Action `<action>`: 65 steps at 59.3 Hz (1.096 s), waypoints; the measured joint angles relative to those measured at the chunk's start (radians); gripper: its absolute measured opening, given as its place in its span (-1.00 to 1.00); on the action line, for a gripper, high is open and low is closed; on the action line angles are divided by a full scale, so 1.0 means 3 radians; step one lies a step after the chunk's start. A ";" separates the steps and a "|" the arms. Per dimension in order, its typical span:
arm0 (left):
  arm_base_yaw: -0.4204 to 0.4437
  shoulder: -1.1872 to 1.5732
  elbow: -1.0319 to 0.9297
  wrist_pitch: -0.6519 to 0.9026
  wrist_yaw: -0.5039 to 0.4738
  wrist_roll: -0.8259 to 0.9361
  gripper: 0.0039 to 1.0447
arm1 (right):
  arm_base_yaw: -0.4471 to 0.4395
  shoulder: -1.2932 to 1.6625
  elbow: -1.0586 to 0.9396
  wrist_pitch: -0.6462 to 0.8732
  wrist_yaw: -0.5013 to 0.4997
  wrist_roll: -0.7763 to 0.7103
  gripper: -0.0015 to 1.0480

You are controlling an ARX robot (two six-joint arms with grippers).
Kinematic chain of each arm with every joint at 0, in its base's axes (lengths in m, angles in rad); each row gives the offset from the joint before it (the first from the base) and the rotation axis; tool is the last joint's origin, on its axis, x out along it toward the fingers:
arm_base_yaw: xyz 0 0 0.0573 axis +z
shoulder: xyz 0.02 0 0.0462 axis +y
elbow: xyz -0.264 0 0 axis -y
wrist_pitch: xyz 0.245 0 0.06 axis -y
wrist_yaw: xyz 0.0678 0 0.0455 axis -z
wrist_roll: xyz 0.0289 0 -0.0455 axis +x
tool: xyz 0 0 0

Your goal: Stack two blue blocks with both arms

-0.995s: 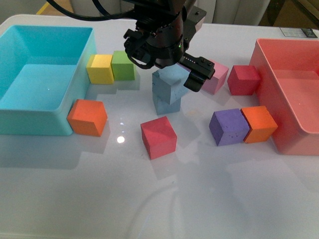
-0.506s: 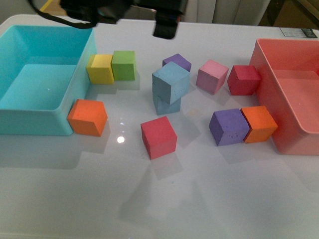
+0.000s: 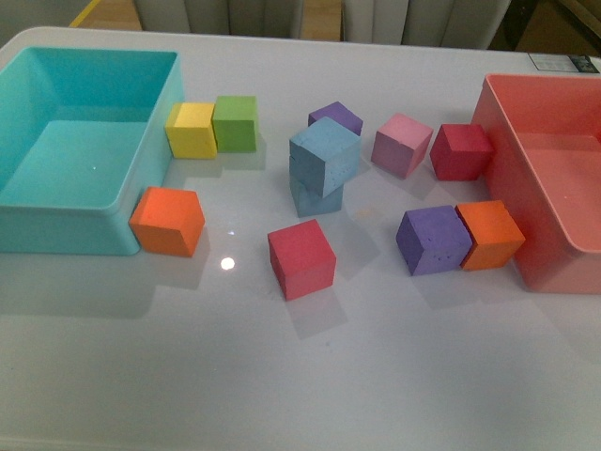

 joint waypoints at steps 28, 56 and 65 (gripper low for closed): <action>0.0031 -0.1181 -0.0749 -0.0474 0.0062 0.0020 -0.97 | 0.0000 0.0001 0.0000 0.0000 -0.0001 0.0000 0.83; 0.0031 -0.2309 -0.0763 -0.1486 0.0062 0.0022 -0.97 | 0.0000 0.0000 0.0000 0.0000 -0.0001 0.0000 0.83; 0.0031 -0.2589 -0.0763 -0.1755 0.0062 0.0020 -0.97 | 0.0000 0.0000 0.0000 0.0000 -0.0001 0.0000 0.83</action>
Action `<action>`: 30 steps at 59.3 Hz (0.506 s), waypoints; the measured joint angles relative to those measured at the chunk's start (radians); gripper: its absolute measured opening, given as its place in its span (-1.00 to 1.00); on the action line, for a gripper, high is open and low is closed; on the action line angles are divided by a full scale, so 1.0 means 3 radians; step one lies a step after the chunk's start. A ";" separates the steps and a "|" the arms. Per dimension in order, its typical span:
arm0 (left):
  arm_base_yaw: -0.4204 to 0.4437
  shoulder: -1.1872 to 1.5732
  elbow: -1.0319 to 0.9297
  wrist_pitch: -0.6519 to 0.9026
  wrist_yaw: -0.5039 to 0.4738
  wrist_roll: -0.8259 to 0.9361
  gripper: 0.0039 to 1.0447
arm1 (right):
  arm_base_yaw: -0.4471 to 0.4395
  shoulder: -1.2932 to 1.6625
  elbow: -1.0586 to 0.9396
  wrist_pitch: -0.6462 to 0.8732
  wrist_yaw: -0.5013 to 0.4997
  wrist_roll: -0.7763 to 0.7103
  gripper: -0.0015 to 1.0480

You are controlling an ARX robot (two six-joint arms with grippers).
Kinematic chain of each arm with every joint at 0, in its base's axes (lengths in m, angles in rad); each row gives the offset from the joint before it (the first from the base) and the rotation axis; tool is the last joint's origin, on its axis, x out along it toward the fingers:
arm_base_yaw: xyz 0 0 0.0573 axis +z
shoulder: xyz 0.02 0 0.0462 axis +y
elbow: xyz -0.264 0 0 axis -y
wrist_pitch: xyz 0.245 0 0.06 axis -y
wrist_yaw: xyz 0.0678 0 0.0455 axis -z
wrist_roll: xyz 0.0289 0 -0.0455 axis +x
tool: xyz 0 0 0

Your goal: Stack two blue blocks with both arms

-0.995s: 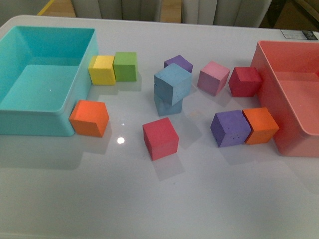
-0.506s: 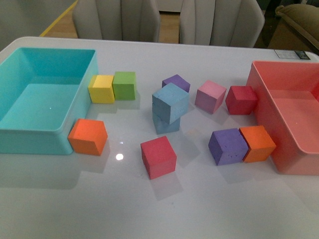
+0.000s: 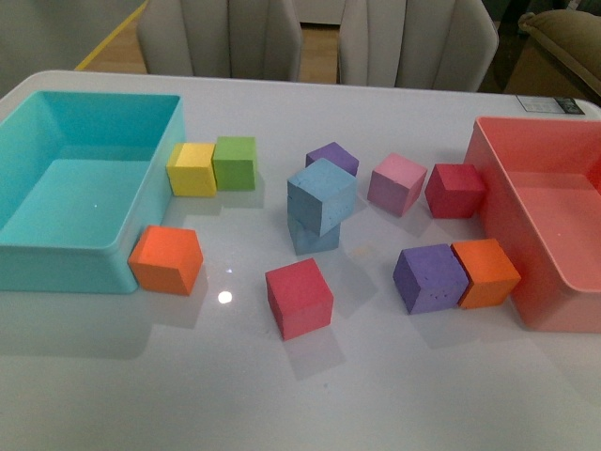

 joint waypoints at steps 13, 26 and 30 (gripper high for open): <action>0.0000 -0.0287 0.0000 -0.0285 0.0000 0.0001 -0.97 | 0.0000 0.0000 0.0000 0.0000 0.0000 0.0000 0.83; 0.0000 -0.0504 0.0000 -0.0498 0.0000 0.0001 -0.97 | 0.0000 0.0000 0.0000 0.0000 0.0000 0.0000 0.83; 0.0000 -0.0566 0.0000 -0.0562 0.0000 0.0000 -0.97 | 0.0000 0.0000 0.0000 0.0000 0.0000 0.0000 0.83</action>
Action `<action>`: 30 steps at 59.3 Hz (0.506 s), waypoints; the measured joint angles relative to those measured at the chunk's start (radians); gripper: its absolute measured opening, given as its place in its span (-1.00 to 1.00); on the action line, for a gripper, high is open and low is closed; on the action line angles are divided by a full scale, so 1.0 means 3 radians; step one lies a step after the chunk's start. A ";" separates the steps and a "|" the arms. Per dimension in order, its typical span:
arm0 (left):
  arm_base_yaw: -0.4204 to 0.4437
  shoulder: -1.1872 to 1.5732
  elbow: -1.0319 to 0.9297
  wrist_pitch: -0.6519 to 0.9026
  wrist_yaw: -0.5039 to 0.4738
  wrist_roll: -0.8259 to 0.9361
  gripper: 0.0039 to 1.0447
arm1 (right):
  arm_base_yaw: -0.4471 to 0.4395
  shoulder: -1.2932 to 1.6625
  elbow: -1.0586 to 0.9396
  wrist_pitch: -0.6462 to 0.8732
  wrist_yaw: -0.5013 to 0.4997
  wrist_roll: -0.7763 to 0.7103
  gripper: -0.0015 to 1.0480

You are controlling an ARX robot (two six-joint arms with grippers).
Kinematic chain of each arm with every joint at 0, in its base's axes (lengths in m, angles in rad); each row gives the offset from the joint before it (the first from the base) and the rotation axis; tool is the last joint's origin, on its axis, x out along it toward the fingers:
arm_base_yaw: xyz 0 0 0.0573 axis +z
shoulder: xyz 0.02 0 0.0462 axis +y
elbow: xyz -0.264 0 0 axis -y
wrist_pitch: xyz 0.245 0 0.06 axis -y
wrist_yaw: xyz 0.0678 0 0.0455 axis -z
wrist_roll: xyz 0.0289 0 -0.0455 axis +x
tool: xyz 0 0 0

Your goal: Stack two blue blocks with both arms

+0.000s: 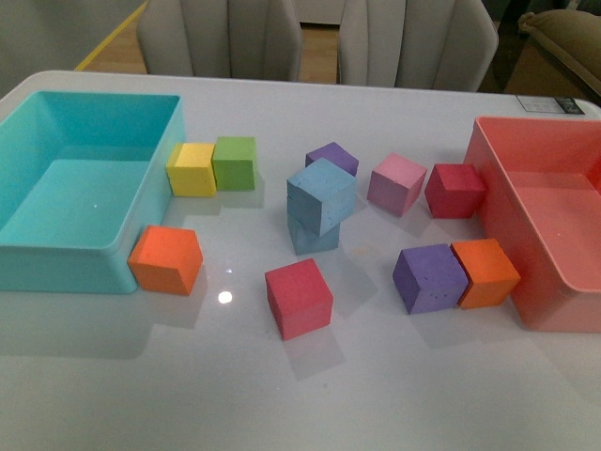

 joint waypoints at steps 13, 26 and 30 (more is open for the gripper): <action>0.0000 -0.0581 0.0000 -0.0603 0.0000 0.0004 -0.97 | 0.0000 -0.0001 0.0000 0.0000 0.0000 0.0000 0.83; 0.0000 -0.0591 0.0000 -0.0610 0.0000 0.0003 -0.97 | 0.0000 0.0000 0.0000 0.0000 0.0000 0.0000 0.83; 0.0000 -0.0591 0.0000 -0.0612 0.0000 0.0003 -0.97 | 0.0000 0.0000 0.0000 0.0000 0.0000 0.0000 0.83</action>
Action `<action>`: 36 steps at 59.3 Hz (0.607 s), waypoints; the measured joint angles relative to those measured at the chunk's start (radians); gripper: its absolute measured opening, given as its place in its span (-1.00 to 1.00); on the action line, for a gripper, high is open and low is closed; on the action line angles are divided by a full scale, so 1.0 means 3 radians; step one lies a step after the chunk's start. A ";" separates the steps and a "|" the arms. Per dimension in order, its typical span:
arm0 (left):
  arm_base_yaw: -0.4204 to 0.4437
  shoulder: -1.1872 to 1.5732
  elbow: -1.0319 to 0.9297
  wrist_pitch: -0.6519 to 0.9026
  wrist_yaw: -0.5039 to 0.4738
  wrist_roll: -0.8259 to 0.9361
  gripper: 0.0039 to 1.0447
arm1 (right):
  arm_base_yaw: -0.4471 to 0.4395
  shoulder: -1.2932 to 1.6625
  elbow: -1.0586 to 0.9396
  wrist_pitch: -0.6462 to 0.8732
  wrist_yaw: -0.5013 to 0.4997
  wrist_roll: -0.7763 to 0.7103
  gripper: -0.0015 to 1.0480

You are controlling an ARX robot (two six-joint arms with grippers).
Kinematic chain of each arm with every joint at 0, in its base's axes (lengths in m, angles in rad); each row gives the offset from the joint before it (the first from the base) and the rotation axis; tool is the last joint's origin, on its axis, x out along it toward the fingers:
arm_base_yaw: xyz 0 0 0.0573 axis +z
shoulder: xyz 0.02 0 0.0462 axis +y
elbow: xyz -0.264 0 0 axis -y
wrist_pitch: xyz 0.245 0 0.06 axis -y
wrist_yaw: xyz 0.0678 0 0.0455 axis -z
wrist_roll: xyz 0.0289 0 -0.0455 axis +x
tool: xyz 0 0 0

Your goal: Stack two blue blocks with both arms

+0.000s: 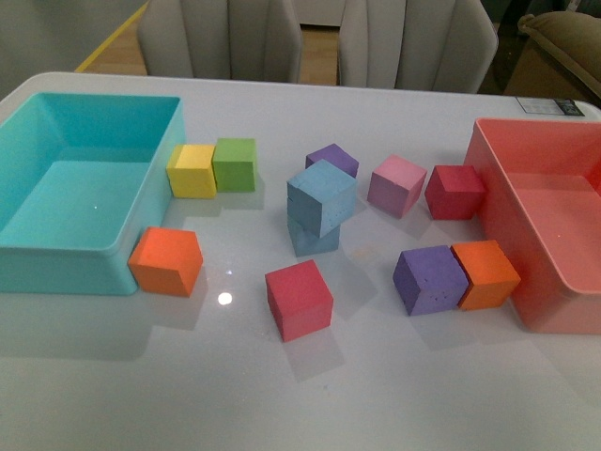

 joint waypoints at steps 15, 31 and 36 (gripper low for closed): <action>0.0000 0.0000 0.0000 0.0000 0.0000 0.0001 -0.97 | 0.0000 0.0000 0.0000 0.0000 0.0000 0.0000 0.83; 0.0000 0.0000 0.0000 0.0000 0.0000 0.0000 -0.03 | 0.0000 0.0000 0.0000 0.0000 0.0000 0.0000 0.83; 0.0000 0.0000 0.0000 0.0000 0.0000 0.0000 0.28 | 0.0000 0.0000 0.0000 0.0000 0.0000 0.0000 0.83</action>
